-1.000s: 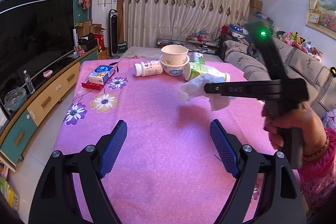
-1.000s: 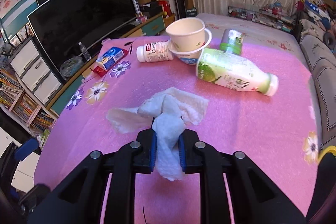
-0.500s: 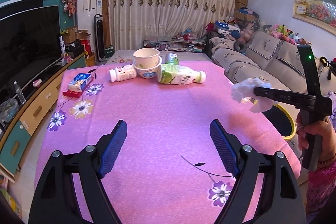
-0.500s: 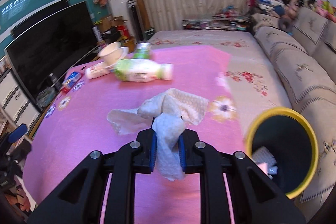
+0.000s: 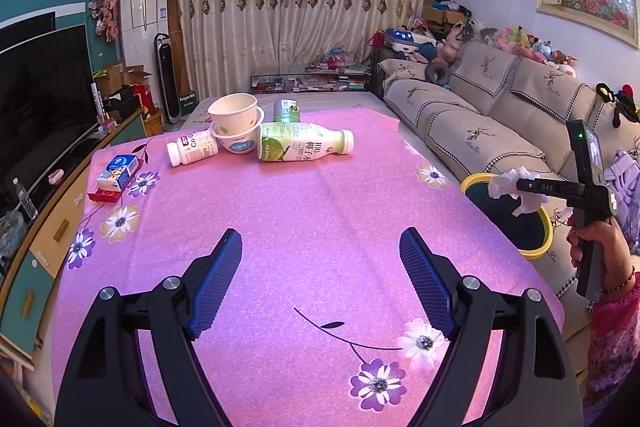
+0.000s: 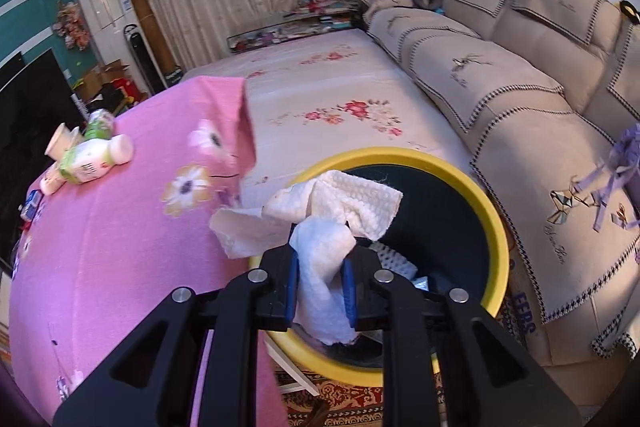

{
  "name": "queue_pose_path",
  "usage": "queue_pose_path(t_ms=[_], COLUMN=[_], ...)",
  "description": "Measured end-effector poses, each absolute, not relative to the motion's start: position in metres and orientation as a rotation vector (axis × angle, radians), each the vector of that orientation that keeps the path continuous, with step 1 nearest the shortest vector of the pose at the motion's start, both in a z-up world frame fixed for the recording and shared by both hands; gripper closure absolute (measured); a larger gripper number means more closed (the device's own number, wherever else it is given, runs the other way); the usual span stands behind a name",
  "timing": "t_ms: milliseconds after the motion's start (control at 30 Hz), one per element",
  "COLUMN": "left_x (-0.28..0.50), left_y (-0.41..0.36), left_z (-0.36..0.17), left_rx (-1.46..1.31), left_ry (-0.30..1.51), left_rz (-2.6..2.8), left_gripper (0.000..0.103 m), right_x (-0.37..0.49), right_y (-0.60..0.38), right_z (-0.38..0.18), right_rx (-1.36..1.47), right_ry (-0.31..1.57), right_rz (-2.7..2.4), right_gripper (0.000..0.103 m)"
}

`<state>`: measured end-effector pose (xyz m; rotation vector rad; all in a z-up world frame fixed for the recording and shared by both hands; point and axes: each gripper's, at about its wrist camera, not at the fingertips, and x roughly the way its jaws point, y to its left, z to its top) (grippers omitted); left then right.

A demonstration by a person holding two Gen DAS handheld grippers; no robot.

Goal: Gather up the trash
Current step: 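Carry the tissue with the right gripper over the bin and release, then reach the left gripper to the green-labelled drink bottle and grasp it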

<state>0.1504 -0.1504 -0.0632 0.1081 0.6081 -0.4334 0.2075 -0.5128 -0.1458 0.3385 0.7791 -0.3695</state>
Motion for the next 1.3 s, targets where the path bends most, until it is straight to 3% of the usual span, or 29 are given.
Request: queue_pose_path(t_ms=[67,133,200,333,700,900,1300], left_x=[0.151,0.152,0.153,0.158,0.197,0.255,0.374], left_y=[-0.153,-0.156,-0.158,-0.159,-0.162,-0.156,-0.191], left_z=[-0.064,-0.065,-0.065,-0.067,-0.076,-0.085,-0.108], left_rx=[0.113,0.118,0.120,0.122,0.169,0.153,0.241], left_ry=[0.612,0.615,0.617,0.622,0.632,0.687,0.709], left_rz=[-0.436,-0.438,-0.440,-0.448,-0.493,-0.525,-0.601], left_gripper=[0.023,0.023,0.023,0.023,0.021,0.016,0.016], right_x=[0.208,0.207,0.203,0.201,0.204,0.211,0.234], right_y=[-0.520,-0.526,-0.529,-0.524,-0.511,-0.508,-0.512], right_z=[-0.151,-0.154,-0.153,-0.148,-0.140,-0.139,-0.150], right_rx=[0.346,0.351,0.352,0.339,0.326,0.333,0.342], right_ry=[0.785,0.788,0.775,0.756,0.736,0.730,0.755], right_rz=[-0.392,-0.411,-0.432,-0.446,-0.412,-0.399,-0.398], right_gripper=[0.085,0.065,0.052,0.046,0.045,0.045,0.045])
